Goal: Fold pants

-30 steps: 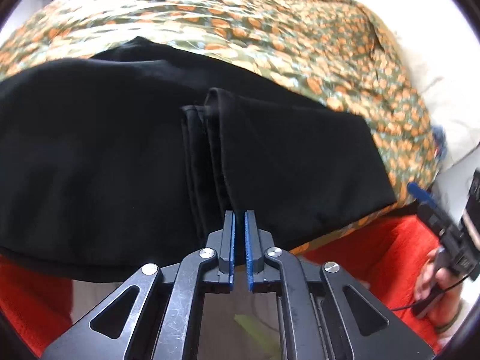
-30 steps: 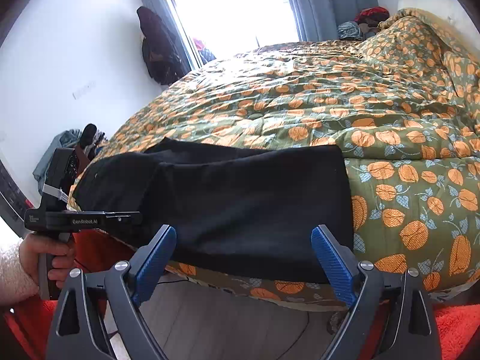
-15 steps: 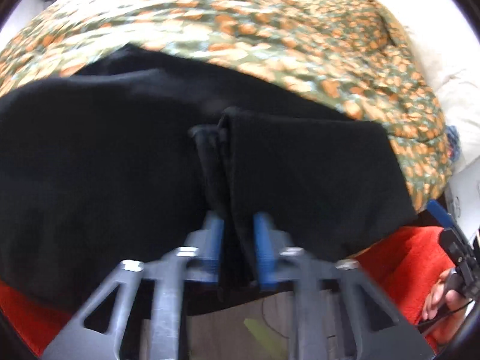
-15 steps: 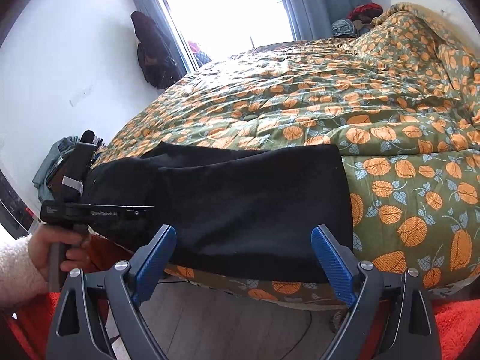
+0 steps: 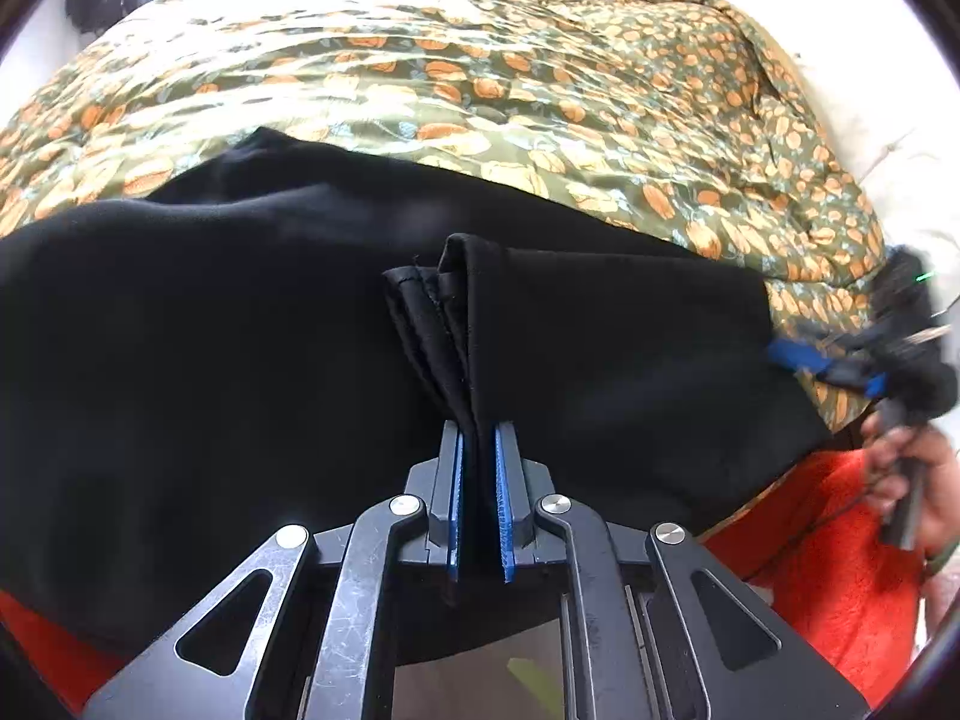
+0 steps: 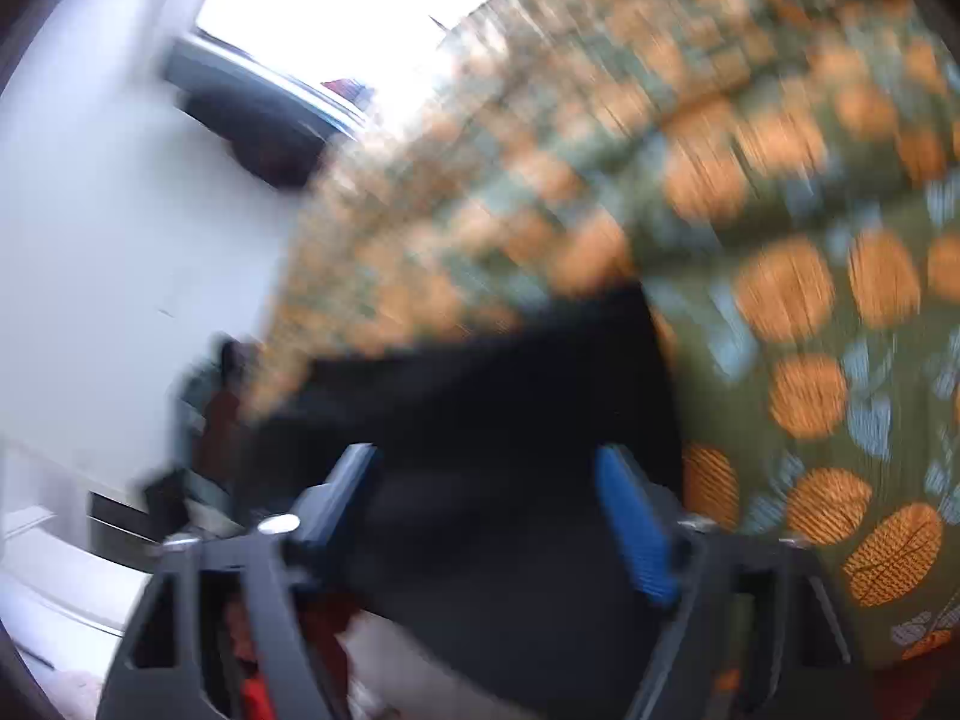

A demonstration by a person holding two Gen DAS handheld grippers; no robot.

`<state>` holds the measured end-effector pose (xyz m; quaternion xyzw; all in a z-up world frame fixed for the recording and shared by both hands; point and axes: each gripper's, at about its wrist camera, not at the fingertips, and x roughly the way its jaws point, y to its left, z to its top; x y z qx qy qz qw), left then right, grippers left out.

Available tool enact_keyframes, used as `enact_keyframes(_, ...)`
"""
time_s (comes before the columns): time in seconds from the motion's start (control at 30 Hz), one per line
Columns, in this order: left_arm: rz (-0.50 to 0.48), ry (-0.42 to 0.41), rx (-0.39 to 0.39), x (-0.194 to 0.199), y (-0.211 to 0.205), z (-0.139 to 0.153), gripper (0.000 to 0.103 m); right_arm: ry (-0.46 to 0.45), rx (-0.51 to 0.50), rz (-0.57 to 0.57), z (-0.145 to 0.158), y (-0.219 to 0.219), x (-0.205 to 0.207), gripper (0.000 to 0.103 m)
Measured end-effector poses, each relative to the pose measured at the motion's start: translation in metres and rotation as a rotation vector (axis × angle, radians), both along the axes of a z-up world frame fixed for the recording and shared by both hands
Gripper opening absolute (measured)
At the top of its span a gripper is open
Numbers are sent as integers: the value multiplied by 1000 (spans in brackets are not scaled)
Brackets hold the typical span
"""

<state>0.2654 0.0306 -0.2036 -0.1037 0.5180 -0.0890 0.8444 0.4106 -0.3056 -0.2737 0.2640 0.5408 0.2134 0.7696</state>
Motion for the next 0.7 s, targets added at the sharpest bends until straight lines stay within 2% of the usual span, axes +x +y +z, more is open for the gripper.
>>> enact_keyframes(0.03,2,1,-4,-1,1,0,8,24,-43,14,-9,0,4,40)
enact_keyframes(0.07,2,1,-7,0,2,0,8,2,-63,7,-3,-3,7,34)
enact_keyframes(0.23,14,1,-16,-1,3,-3,10,-164,-38,-34,54,-9,25,34)
enact_keyframes(0.3,19,4,-24,0,4,-5,11,-146,-75,-12,46,1,31,34)
enact_keyframes(0.37,19,6,-31,0,5,-5,12,-51,-121,27,16,10,36,36)
enact_keyframes(0.4,18,8,-32,-1,6,-4,12,14,-140,36,-3,12,38,33)
enact_keyframes(0.43,17,8,-32,-1,6,-4,12,19,-134,15,-10,9,37,29)
enact_keyframes(0.53,21,7,-39,-1,7,-5,13,-52,-100,-41,18,1,20,31)
enact_keyframes(0.63,33,7,-56,-1,9,-6,13,-113,-57,6,55,1,-13,32)
enact_keyframes(0.7,34,3,-63,-2,10,-7,14,-108,-40,26,60,3,-39,33)
